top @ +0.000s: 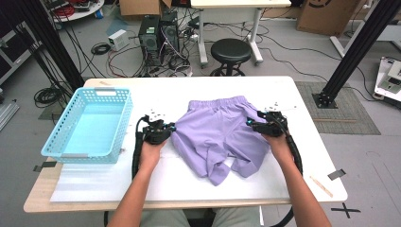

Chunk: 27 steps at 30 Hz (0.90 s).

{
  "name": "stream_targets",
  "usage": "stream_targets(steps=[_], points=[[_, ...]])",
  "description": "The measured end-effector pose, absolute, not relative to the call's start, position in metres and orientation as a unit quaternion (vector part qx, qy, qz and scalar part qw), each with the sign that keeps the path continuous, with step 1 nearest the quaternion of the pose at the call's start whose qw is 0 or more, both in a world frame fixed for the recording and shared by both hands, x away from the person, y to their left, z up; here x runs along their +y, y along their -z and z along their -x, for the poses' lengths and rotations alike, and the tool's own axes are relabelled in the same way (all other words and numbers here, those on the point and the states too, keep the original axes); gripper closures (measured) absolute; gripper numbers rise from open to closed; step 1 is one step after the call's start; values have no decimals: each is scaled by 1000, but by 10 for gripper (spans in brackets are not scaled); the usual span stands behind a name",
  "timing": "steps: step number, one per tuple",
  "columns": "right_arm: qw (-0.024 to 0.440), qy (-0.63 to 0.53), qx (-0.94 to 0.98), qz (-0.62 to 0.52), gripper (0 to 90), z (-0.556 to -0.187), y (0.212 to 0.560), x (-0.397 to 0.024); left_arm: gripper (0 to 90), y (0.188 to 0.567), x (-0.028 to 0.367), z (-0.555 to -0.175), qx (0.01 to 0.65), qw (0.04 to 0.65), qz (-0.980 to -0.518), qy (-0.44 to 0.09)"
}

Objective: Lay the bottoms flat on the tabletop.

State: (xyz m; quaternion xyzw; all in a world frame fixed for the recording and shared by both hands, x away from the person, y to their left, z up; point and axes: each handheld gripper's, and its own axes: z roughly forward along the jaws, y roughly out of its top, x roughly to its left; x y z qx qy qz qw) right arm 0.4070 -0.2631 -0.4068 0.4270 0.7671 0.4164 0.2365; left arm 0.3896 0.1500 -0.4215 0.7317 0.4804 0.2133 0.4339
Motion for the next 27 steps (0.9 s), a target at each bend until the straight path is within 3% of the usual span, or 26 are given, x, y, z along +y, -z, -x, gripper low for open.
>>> stream_targets(steps=[11, 14, 16, 18, 20, 21, 22, 24, 27], points=[[231, -395, 787, -415, 745, -365, 420, -290, 859, 424, 169, -400, 499, 431, -717, -226], [204, -409, 795, -399, 743, -356, 426, -289, 712, 426, 168, -398, 494, 441, -717, -218], [169, -418, 806, -383, 693, -354, 431, -284, 605, 426, 168, -396, 488, 452, -715, -213], [150, -405, 825, -364, 619, -356, 437, -274, 574, 426, 168, -393, 481, 463, -714, -213], [155, -382, 836, -361, 617, -359, 440, -266, 560, 425, 168, -390, 475, 469, -714, -212], [159, -369, 842, -361, 644, -361, 443, -262, 556, 425, 168, -388, 473, 470, -715, -211], [156, -362, 847, -357, 759, -361, 444, -259, 553, 425, 169, -387, 472, 472, -714, -210], [164, -357, 852, -345, 888, -360, 442, -255, 549, 425, 170, -385, 469, 475, -714, -208], [175, -364, 846, -347, 891, -362, 435, -253, 550, 427, 171, -383, 467, 479, -714, -207]])
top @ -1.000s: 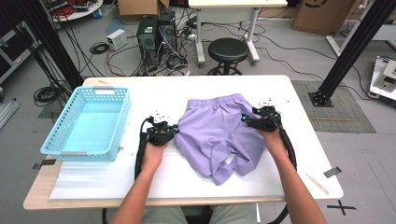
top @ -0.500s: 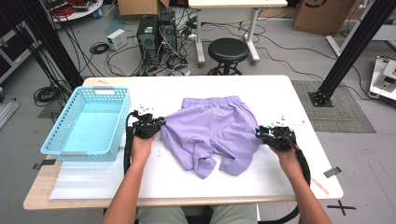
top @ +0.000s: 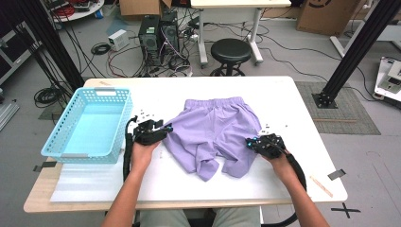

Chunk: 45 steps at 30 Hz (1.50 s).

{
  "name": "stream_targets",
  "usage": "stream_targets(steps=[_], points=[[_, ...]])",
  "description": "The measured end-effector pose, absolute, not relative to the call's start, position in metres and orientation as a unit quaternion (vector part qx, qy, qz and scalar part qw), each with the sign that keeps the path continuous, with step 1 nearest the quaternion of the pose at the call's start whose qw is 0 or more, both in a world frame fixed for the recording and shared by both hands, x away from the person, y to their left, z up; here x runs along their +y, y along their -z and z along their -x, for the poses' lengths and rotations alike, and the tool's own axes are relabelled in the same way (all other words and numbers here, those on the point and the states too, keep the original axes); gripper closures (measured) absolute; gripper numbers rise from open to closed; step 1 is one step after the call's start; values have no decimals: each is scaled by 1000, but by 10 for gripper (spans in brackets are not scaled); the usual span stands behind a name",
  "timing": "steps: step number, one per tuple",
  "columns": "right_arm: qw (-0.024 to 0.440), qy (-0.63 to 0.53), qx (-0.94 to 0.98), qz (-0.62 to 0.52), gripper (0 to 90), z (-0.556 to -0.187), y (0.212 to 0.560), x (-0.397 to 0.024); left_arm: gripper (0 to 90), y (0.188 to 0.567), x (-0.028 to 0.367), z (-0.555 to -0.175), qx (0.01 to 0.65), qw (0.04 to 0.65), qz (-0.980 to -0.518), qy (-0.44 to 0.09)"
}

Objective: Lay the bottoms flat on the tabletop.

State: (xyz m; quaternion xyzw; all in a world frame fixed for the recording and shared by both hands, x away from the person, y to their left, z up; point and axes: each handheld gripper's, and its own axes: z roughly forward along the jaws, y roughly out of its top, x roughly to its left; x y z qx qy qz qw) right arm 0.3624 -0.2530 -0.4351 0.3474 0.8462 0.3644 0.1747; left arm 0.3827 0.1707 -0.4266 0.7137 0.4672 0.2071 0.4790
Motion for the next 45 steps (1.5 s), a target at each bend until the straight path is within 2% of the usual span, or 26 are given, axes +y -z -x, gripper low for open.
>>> stream_targets(steps=[8, 15, 20, 25, 28, 33, 39, 45], points=[[181, -358, 841, -362, 879, -394, 418, -228, 550, 431, 170, -380, 464, 480, -716, -205], [184, -312, 858, -364, 877, -423, 433, -190, 550, 430, 169, -377, 459, 486, -715, -204], [188, -309, 852, -378, 880, -430, 442, -183, 550, 431, 169, -376, 454, 491, -715, -202], [189, -337, 841, -378, 782, -420, 430, -195, 546, 433, 168, -375, 452, 494, -715, -199], [185, -364, 830, -380, 780, -412, 423, -207, 529, 434, 167, -373, 454, 493, -716, -197], [193, -391, 811, -391, 718, -395, 415, -231, 500, 433, 165, -371, 448, 500, -714, -200], [221, -421, 785, -396, 642, -372, 405, -257, 480, 431, 164, -366, 440, 507, -712, -206], [248, -432, 764, -411, 634, -350, 398, -290, 480, 430, 163, -362, 439, 508, -712, -205]])
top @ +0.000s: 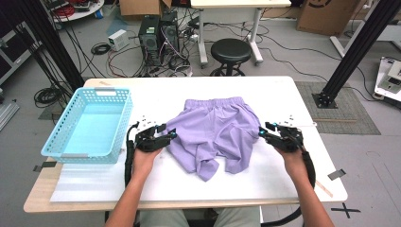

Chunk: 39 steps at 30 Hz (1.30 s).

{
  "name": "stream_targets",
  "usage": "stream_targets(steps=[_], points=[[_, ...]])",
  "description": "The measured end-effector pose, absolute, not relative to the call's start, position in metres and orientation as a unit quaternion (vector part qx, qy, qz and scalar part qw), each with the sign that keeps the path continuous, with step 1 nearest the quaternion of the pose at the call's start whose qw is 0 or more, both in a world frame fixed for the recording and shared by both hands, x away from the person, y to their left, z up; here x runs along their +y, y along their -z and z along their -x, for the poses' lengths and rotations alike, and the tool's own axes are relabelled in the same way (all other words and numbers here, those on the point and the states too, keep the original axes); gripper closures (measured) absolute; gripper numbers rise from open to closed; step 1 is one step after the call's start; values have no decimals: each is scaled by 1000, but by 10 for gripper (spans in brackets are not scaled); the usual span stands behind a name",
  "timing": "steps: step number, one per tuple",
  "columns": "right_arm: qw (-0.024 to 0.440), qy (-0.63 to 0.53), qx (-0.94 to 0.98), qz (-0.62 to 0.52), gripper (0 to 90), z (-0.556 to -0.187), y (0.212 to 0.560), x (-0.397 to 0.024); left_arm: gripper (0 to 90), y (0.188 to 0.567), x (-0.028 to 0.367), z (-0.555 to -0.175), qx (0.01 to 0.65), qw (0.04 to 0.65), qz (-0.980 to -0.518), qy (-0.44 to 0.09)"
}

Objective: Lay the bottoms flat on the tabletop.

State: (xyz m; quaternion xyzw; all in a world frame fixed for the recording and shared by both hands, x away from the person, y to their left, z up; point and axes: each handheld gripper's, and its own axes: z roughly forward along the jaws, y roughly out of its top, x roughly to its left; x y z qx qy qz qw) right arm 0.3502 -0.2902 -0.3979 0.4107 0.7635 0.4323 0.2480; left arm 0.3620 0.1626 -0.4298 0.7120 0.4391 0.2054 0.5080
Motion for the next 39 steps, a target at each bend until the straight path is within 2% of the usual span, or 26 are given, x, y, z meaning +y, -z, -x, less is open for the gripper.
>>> stream_targets(steps=[6, 9, 15, 23, 29, 32, 34, 36, 39], points=[[247, -433, 750, -434, 699, -329, 401, -322, 479, 431, 162, -354, 440, 509, -711, -204], [229, -426, 759, -435, 732, -320, 409, -325, 479, 434, 161, -348, 436, 510, -713, -204], [205, -380, 796, -425, 739, -323, 430, -300, 479, 435, 163, -341, 434, 514, -712, -201], [186, -347, 818, -419, 734, -350, 447, -256, 479, 433, 172, -340, 437, 520, -705, -202], [193, -345, 827, -400, 585, -352, 447, -234, 479, 434, 175, -338, 440, 517, -706, -202], [212, -336, 823, -406, 469, -355, 449, -232, 479, 435, 174, -337, 437, 515, -709, -203], [204, -338, 817, -419, 443, -357, 450, -234, 479, 435, 174, -337, 437, 515, -709, -201], [194, -341, 816, -425, 498, -359, 450, -236, 479, 435, 173, -337, 435, 514, -712, -200], [177, -351, 818, -421, 754, -358, 449, -237, 480, 437, 171, -337, 436, 516, -710, -198]])
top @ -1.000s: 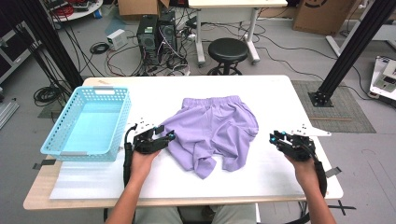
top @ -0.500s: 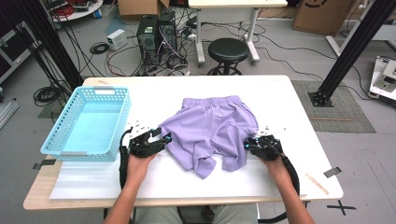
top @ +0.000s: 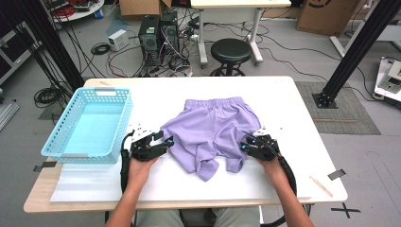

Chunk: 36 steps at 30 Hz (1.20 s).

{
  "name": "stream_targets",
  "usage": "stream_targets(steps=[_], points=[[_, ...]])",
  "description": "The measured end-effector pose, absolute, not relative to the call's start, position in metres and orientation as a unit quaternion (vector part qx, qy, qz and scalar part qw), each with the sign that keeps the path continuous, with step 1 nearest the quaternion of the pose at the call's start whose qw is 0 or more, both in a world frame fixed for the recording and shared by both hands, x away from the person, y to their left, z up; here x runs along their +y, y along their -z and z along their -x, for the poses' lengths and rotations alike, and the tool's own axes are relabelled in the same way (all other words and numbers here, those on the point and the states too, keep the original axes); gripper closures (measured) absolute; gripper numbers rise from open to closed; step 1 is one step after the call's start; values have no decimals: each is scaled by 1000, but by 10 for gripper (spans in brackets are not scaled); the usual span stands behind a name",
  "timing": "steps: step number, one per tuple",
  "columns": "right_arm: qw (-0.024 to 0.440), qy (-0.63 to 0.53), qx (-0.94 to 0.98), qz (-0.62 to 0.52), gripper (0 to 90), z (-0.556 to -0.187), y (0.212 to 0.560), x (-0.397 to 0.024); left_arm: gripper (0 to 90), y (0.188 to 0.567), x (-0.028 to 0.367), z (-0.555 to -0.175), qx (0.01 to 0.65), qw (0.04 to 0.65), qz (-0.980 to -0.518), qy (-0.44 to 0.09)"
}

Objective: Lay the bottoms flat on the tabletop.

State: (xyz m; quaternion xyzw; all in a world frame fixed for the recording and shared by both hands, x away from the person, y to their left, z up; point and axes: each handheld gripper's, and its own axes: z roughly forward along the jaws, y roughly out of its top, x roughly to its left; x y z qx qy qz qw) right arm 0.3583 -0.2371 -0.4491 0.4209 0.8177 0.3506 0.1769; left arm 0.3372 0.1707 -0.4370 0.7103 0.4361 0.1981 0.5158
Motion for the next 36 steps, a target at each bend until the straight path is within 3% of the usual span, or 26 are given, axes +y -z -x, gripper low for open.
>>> stream_targets(steps=[1, 16, 19, 22, 28, 31, 36], points=[[169, -353, 820, -417, 837, -357, 449, -238, 480, 437, 171, -337, 436, 515, -711, -197], [217, -336, 800, -447, 838, -302, 431, -304, 480, 439, 168, -339, 437, 516, -710, -194], [178, -370, 810, -418, 787, -295, 426, -305, 480, 439, 166, -339, 434, 516, -712, -194], [196, -396, 795, -416, 684, -291, 420, -306, 480, 440, 166, -340, 435, 517, -711, -194], [245, -373, 764, -465, 725, -295, 425, -322, 480, 440, 169, -338, 435, 519, -709, -195], [220, -360, 778, -465, 713, -299, 436, -321, 480, 441, 170, -338, 438, 518, -708, -193], [196, -362, 796, -444, 620, -306, 446, -298, 480, 441, 171, -337, 437, 518, -709, -194]])
